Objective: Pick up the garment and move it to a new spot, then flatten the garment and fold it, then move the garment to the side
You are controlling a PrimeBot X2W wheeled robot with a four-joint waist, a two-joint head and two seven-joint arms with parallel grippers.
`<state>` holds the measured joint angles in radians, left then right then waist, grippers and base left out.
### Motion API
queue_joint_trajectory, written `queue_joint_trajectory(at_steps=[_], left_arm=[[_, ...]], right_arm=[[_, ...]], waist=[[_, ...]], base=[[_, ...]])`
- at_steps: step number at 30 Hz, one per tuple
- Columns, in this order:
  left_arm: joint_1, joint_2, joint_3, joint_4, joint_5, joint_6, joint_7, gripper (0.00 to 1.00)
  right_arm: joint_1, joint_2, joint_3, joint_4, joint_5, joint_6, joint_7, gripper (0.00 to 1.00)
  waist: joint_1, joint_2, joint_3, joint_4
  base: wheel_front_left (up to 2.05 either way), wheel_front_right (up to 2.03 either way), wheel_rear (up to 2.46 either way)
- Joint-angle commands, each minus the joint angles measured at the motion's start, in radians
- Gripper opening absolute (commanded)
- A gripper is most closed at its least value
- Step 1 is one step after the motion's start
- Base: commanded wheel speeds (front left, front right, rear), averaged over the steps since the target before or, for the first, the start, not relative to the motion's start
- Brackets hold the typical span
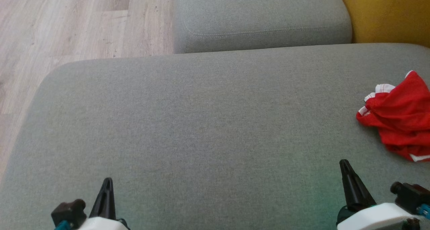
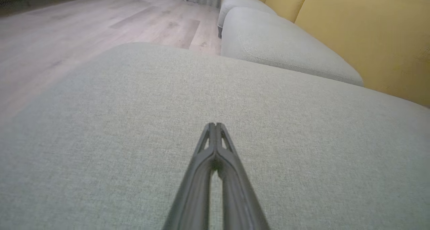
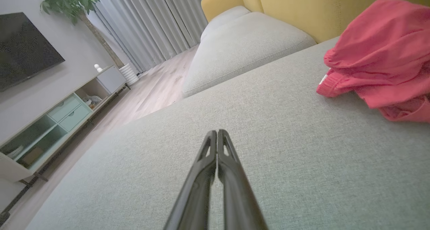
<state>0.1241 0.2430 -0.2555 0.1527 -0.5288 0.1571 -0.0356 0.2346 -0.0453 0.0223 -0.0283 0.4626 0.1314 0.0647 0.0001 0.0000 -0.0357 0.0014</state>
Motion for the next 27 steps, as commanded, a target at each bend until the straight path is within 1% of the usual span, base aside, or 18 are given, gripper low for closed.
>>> queue_joint_trajectory(at_steps=[1,27], left_arm=[[-0.052,0.009,0.03,-0.026,-0.019,-0.006,0.0,0.0],[-0.1,-0.039,0.112,0.006,-0.313,-0.083,0.032,0.0]], right_arm=[[-0.043,-0.017,-0.002,-0.027,0.024,0.0,-0.009,0.0],[-0.122,-0.028,-0.018,0.053,0.344,0.0,-0.01,0.0]], waist=[[-0.0001,0.0,0.0,0.0],[-0.0001,0.0,0.011,0.0]], base=[[0.0,0.0,0.0],[0.0,0.0,0.0]])
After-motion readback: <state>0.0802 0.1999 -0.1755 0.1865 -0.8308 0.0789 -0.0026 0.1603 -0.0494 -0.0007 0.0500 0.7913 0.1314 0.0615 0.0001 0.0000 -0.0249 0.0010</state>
